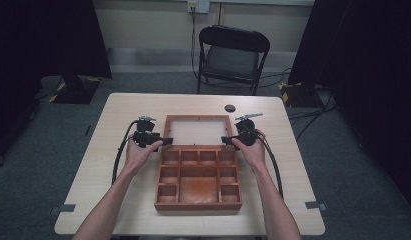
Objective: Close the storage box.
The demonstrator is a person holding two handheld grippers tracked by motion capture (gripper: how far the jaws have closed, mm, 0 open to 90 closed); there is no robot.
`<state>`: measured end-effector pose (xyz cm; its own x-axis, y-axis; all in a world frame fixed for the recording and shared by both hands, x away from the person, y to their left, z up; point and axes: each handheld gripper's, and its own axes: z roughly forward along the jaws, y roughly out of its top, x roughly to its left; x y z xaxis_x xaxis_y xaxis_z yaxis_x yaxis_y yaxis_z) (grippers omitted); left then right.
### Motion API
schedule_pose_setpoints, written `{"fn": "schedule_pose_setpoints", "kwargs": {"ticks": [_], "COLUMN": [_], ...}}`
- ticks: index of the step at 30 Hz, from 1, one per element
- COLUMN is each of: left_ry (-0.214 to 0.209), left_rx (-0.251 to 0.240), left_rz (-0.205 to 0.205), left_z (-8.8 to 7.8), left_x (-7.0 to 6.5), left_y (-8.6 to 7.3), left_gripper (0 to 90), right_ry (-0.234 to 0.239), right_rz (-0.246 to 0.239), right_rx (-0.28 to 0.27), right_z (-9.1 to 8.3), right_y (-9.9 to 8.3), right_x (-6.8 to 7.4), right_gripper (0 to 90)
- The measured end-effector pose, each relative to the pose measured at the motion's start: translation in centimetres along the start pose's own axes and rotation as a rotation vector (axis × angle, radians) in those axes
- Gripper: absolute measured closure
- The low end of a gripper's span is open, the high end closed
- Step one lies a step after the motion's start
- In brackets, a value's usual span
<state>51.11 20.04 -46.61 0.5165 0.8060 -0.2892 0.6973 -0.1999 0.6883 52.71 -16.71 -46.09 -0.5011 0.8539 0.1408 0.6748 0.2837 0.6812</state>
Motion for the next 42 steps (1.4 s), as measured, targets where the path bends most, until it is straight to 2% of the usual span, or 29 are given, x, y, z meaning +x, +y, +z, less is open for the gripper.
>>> {"fn": "schedule_pose_setpoints", "kwargs": {"ticks": [4, 5, 8, 10, 12, 14, 17, 19, 22, 23, 24, 25, 28, 30, 33, 36, 42], "left_ry": [-0.005, -0.015, -0.019, -0.029, -0.024, -0.024, -0.044, -0.05, -0.063, -0.067, -0.07, -0.071, -0.068, -0.082, -0.117, -0.126, -0.114], "left_rx": [0.003, 0.007, 0.006, 0.012, 0.016, 0.023, 0.038, 0.038, 0.036, 0.034, 0.034, 0.038, 0.041, 0.057, 0.053, 0.051, 0.057], "left_rz": [-0.011, -0.015, -0.029, -0.034, -0.038, -0.04, -0.057, -0.051, -0.069, -0.069, -0.075, -0.081, -0.083, -0.1, -0.103, -0.117, -0.089], "left_z": [0.4, 0.5, 0.8, 1.0, 1.1, 1.3, 1.4, 1.4, 1.6, 1.6, 1.7, 1.7, 1.7, 1.7, 1.9, 2.1, 1.9], "left_x": [-0.1, -0.1, -0.1, -0.2, -0.3, -0.2, 0.1, 0.2, 0.4, 0.5, 0.5, 0.6, 0.5, 0.6, 0.9, 0.9, 0.7], "left_y": [0.0, 0.0, 0.1, 0.2, 0.3, 0.4, 0.6, 0.6, 0.5, 0.5, 0.5, 0.5, 0.5, 0.6, 0.4, 0.4, 0.7], "left_gripper": [25.2, 24.8, 24.8, 24.9, 23.7, 22.6, 22.0, 21.2, 20.9, 20.2, 20.2, 20.1, 20.2, 18.3, 18.1, 18.0, 17.9], "right_ry": [0.026, 0.037, 0.044, 0.066, 0.082, 0.087, 0.128, 0.148, 0.155, 0.185, 0.185, 0.219, 0.221, 0.217, 0.223, 0.227, 0.236], "right_rz": [0.021, 0.042, 0.056, 0.104, 0.087, 0.094, 0.127, 0.148, 0.159, 0.191, 0.191, 0.223, 0.227, 0.229, 0.231, 0.234, 0.236], "right_rx": [-0.009, 0.001, 0.009, 0.036, 0.036, 0.04, 0.037, 0.038, 0.039, 0.037, 0.037, 0.033, 0.026, 0.023, 0.022, 0.022, -0.007], "right_z": [0.3, 0.5, 0.6, 0.8, 0.9, 1.1, 1.6, 2.0, 2.1, 2.5, 2.5, 2.9, 3.2, 3.2, 3.1, 2.9, 2.6], "right_y": [-0.1, 0.0, 0.1, 0.2, 0.3, 0.4, 0.3, 0.3, 0.3, 0.2, 0.2, 0.1, 0.2, 0.2, 0.2, 0.2, 0.0], "right_x": [-0.2, -0.3, -0.3, -0.3, -0.1, -0.1, -0.2, -0.5, -0.5, -0.7, -0.7, -0.9, -0.8, -0.7, -0.9, -0.9, -1.3], "right_gripper": [14.2, 13.8, 13.8, 13.8, 13.8, 13.7, 13.3, 12.2, 12.2, 12.2, 12.2, 12.3, 11.9, 12.3, 14.0, 15.1, 20.0]}}
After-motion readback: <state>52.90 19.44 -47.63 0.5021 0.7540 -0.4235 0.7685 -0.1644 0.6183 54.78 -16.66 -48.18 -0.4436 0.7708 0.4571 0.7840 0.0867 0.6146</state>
